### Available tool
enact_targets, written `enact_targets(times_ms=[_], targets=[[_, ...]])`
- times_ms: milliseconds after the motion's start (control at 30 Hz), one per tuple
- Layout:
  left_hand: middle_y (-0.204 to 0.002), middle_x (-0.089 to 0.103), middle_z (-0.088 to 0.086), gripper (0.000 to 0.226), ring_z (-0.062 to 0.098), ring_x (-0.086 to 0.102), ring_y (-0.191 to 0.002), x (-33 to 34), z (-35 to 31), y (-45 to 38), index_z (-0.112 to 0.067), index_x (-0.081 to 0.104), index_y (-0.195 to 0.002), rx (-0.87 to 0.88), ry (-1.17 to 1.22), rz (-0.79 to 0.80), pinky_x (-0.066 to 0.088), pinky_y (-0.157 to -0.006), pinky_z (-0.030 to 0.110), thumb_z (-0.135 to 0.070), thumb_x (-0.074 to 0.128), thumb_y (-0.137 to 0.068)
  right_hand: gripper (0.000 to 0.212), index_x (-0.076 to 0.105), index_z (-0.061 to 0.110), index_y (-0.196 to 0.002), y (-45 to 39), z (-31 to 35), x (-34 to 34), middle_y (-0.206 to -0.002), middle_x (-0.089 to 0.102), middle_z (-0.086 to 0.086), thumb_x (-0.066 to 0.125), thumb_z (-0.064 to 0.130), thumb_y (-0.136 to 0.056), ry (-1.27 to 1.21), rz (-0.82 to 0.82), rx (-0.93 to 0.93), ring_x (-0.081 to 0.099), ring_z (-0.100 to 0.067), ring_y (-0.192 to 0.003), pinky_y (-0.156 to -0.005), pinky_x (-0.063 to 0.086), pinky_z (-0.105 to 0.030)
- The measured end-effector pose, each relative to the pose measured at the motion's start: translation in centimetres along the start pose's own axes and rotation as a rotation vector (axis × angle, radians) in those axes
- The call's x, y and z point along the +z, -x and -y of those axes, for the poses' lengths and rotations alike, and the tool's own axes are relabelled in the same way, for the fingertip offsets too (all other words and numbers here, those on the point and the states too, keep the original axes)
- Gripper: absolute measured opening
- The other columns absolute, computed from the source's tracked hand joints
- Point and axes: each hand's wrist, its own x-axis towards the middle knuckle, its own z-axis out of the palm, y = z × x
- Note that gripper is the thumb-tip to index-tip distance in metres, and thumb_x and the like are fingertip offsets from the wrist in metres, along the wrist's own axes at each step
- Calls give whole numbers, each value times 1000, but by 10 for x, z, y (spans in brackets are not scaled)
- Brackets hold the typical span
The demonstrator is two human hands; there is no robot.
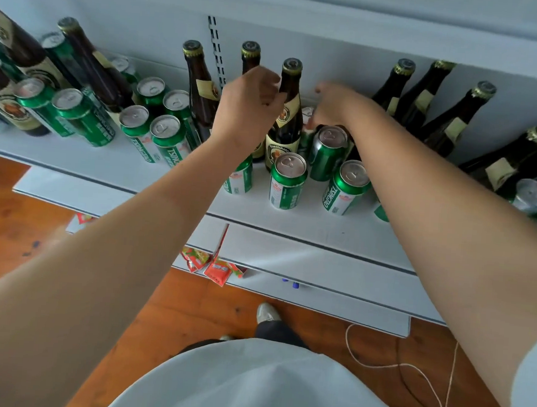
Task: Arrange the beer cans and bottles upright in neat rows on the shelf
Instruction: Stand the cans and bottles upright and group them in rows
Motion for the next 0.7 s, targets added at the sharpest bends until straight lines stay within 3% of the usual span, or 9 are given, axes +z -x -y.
enact_targets(times_ms=[67,133,267,333,400,500,600,700], targets=[[-95,70,-11,20,-8,61,-76,-9,9,15,-19,67,-111,0,14,-50,49,-72,7,-24,58,-94,55,45,4,-139,20,3,-13,-140,47,-17,65,12,-89,-110,-162,68,50,-32,-125,-98,43,-34],[-94,71,-10,18,-1,64,-78,-20,23,31,-22,68,-107,-22,36,-130,53,-71,18,-22,56,-93,35,57,4,-124,47,8,-17,-127,57,-13,56,6,-89,-253,-394,108,56,-28,-114,-89,46,-32],[-102,67,-3,25,11,64,-88,-51,63,62,-19,66,-112,-122,60,-192,55,-78,35,-17,54,-90,24,65,12,-106,106,52,-3,-105,69,-2,51,22,-90,-403,-845,128,63,-22,-97,-73,47,-28],[-113,61,0,29,15,62,-97,-71,86,76,-17,63,-117,-162,33,-183,53,-85,38,-16,55,-89,21,64,17,-101,121,89,12,-94,68,4,52,29,-89,-405,-966,4,63,-18,-87,-64,41,-25],[-121,56,4,34,20,57,-109,-92,108,87,-16,59,-124,-189,-4,-163,49,-95,40,-18,58,-91,22,63,16,-101,124,124,31,-90,68,3,53,32,-89,-415,-995,-180,63,-17,-82,-62,44,-28],[-131,52,8,43,25,50,-122,-122,139,98,-17,53,-134,-275,-69,-153,43,-103,40,-26,59,-93,34,62,11,-113,113,169,63,-102,67,-6,53,35,-90,-398,-891,-397,63,-24,-94,-79,50,-36],[-138,47,6,45,24,46,-129,-152,167,106,-22,48,-138,-338,-84,-151,43,-103,42,-31,57,-95,48,56,6,-129,101,209,87,-118,62,-13,55,36,-91,-372,-753,-470,58,-28,-110,-93,44,-36],[-138,47,5,46,23,46,-128,-181,202,103,-22,46,-139,-376,-95,-181,43,-103,38,-32,56,-96,49,53,7,-133,88,252,103,-119,60,-13,56,33,-92,-390,-686,-530,56,-28,-112,-94,44,-36]])
